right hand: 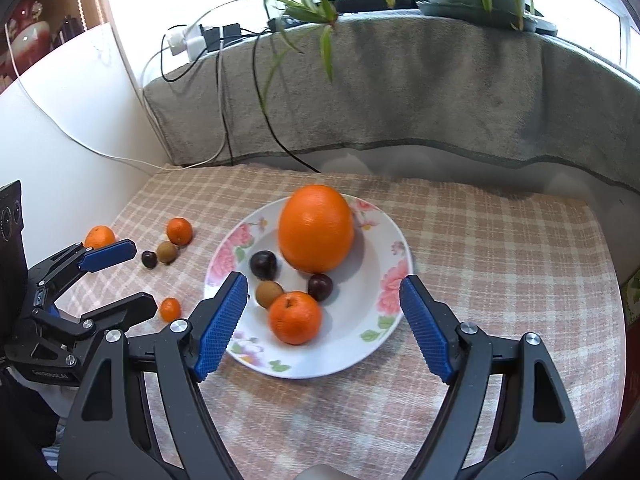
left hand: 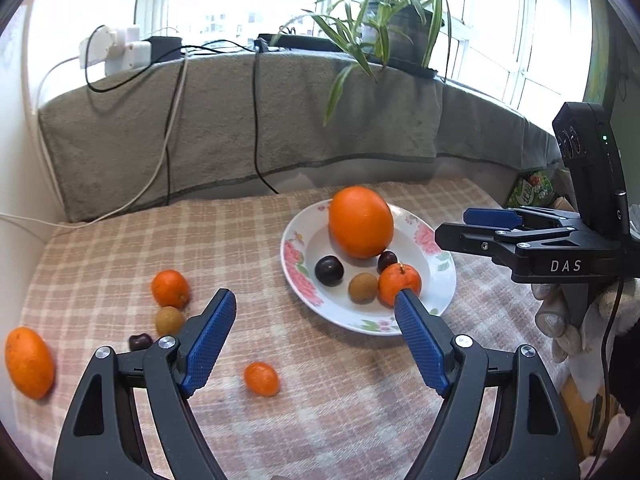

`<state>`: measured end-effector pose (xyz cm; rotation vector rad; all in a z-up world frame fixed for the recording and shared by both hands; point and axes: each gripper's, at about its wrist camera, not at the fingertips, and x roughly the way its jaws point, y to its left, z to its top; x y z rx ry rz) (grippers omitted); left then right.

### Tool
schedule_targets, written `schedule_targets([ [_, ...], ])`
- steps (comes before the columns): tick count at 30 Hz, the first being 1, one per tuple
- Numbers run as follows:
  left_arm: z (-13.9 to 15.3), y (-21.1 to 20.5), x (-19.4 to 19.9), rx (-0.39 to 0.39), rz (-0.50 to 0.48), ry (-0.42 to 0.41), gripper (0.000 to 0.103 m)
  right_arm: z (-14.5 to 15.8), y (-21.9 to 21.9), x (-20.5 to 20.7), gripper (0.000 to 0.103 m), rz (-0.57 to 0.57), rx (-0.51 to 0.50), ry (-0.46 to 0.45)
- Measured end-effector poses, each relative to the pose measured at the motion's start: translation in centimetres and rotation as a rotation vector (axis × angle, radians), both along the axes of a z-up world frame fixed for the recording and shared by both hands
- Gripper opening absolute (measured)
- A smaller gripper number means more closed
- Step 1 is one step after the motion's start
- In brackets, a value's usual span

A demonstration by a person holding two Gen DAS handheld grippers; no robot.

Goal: Organize fruits
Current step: 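Open both tools to release the kiwi and plum onto the plate, then withdraw both open tools from the plate toward the loose fruit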

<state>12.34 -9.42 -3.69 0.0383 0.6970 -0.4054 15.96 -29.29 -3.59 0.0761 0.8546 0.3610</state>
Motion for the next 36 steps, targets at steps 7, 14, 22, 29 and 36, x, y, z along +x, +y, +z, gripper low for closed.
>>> schedule_targets([
  [7, 0.6, 2.1, -0.9, -0.007, 0.034, -0.019, 0.082, 0.7, 2.3, -0.7, 0.081, 0.035, 0.003, -0.011],
  [14, 0.5, 4.7, -1.4, -0.01, 0.085, -0.024, 0.082, 1.0, 4.6, -1.4, 0.081, 0.077, 0.007, -0.018],
  [22, -0.8, 8.9, -1.5, 0.0, 0.167, -0.002, 0.082, 0.4, 7.0, -2.4, 0.081, 0.132, 0.034, -0.006],
  [29, -2.6, 11.2, -1.1, 0.011, 0.204, 0.027, 0.082, -0.7, 9.4, -3.1, 0.081, 0.2, 0.052, 0.019],
  [36, -4.2, 12.1, -0.3, -0.006, 0.214, 0.066, 0.078, -1.8, 11.8, -3.9, 0.081, 0.266, 0.066, 0.038],
])
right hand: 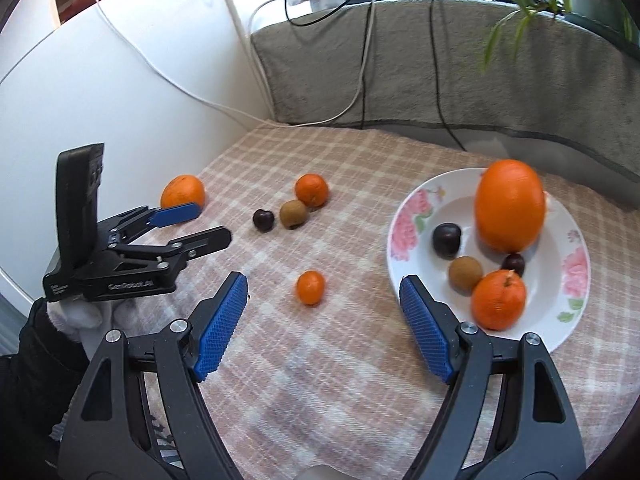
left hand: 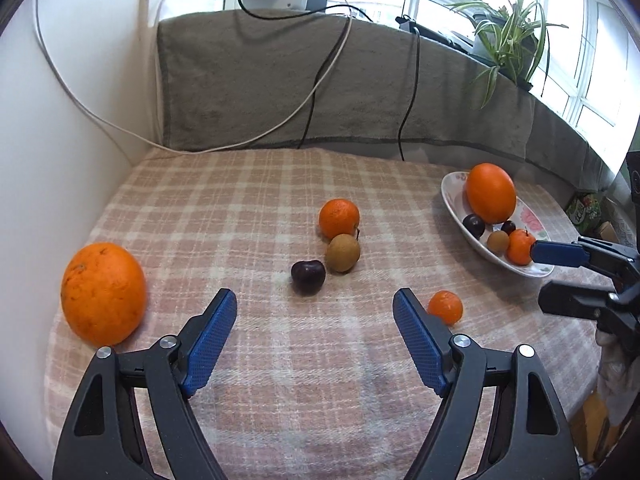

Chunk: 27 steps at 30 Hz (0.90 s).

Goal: Organize fruits
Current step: 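Withdraw both open tools from the plate toward the loose fruit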

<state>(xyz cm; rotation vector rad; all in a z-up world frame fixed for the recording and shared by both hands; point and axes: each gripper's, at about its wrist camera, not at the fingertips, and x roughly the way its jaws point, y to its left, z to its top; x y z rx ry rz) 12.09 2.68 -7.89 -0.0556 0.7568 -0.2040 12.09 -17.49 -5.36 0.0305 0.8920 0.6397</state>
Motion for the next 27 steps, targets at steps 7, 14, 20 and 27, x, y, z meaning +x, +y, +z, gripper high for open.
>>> schedule_targets([
  [7, -1.1, -0.1, 0.7, 0.007, -0.01, 0.011, 0.069, -1.1, 2.2, -0.5, 0.081, 0.042, -0.02, 0.011],
  [14, -1.4, -0.4, 1.8, -0.007, -0.034, 0.018, 0.061, -1.7, 3.2, 0.4, 0.081, 0.046, -0.023, 0.022],
  [20, -1.1, -1.2, 3.2, -0.015, -0.073, 0.025, 0.053, -2.6, 3.8, 0.7, 0.072, 0.056, -0.046, 0.038],
  [27, -1.1, -2.4, 5.1, -0.003, -0.125, 0.053, 0.043, -3.4, 4.2, 0.9, 0.061, 0.059, -0.067, 0.054],
])
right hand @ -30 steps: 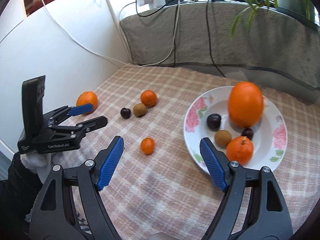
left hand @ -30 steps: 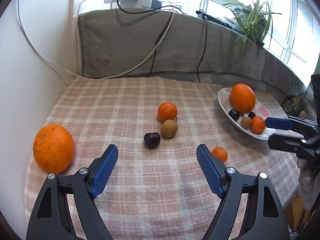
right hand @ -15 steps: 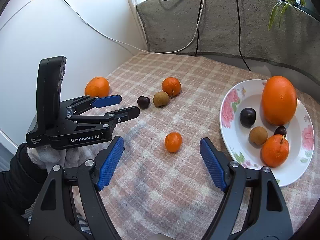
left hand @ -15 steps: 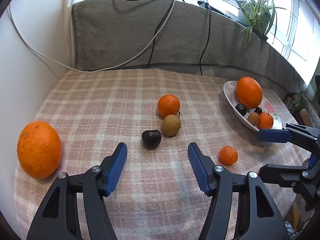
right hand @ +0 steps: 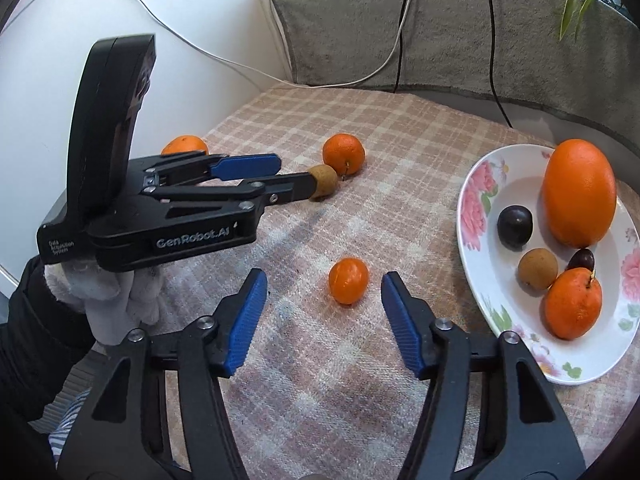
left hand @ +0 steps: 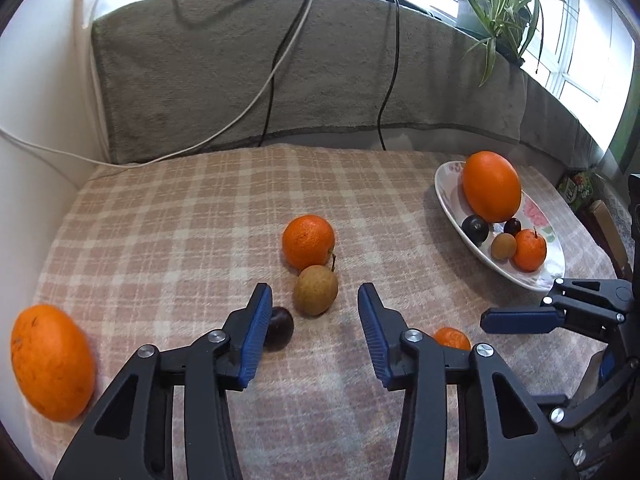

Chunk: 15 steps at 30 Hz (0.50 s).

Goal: Organize fruits
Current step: 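Withdraw both open tools from the plate toward the loose fruit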

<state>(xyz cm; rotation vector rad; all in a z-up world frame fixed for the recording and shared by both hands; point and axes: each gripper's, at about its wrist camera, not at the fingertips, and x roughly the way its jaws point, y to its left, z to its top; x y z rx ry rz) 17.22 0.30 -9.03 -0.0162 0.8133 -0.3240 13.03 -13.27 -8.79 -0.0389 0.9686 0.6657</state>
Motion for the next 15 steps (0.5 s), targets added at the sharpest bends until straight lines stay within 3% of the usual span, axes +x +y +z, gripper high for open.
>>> schedule_targets([
  [15, -0.8, -1.3, 2.0, 0.04, -0.041, 0.044, 0.031, -1.5, 0.2, 0.5, 0.05, -0.002, -0.05, 0.021],
])
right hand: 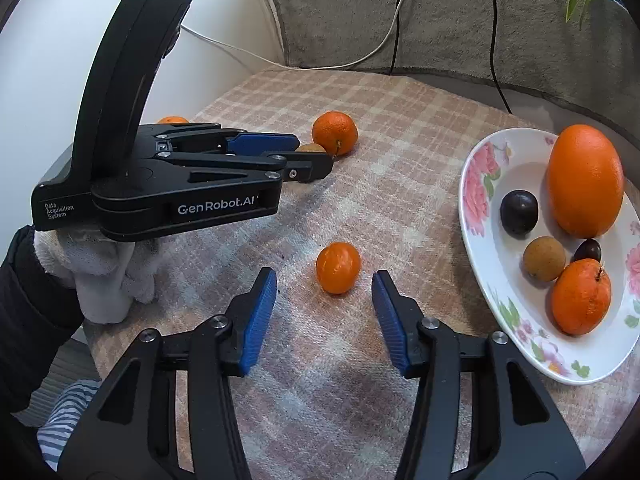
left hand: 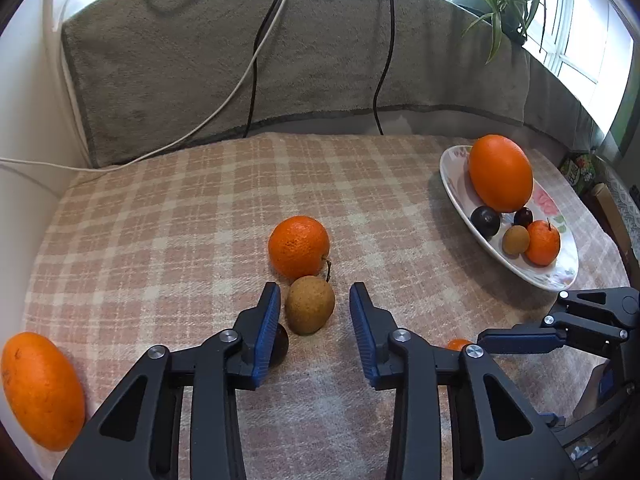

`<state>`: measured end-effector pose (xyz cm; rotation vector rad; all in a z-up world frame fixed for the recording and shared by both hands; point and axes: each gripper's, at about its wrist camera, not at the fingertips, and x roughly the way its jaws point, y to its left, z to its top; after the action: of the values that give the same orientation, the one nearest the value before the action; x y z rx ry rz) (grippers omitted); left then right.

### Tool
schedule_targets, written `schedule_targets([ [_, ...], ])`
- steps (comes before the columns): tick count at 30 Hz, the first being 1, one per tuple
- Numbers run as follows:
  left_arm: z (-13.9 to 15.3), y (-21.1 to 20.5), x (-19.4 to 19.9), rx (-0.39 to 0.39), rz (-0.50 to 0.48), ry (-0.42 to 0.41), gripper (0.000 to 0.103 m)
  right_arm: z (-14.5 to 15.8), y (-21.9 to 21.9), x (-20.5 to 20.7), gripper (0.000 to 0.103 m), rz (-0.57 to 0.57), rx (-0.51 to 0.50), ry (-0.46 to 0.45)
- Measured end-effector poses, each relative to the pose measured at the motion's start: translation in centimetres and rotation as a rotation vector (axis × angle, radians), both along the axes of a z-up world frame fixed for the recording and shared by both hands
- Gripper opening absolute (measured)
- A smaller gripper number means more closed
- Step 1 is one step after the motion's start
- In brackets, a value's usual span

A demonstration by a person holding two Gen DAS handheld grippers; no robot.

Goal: Organize fruits
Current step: 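Withdraw both open tools from the plate toward the loose fruit, then grasp a brown kiwi with the left tool while the right tool grasps a tangerine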

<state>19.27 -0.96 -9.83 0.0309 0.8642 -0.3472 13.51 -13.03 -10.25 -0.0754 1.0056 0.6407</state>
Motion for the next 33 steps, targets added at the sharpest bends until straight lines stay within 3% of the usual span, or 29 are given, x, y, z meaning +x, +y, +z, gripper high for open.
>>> schedule_targets([
  [3, -0.1, 0.0, 0.3, 0.002, 0.0, 0.002, 0.024, -0.2, 0.0, 0.3, 0.044, -0.008, -0.005, 0.004],
  [8, -0.1, 0.1, 0.4, -0.004, 0.002, 0.003, 0.024, -0.4, 0.1, 0.6, 0.041, -0.011, -0.011, 0.004],
  [15, 0.0, 0.2, 0.1, -0.005, 0.006, -0.001, 0.023, -0.6, 0.3, 0.8, 0.024, -0.013, -0.03, -0.01],
  [33, 1.8, 0.8, -2.3, -0.06, 0.029, -0.037, 0.023, 2.0, -1.3, -0.8, 0.023, -0.044, 0.019, -0.07],
])
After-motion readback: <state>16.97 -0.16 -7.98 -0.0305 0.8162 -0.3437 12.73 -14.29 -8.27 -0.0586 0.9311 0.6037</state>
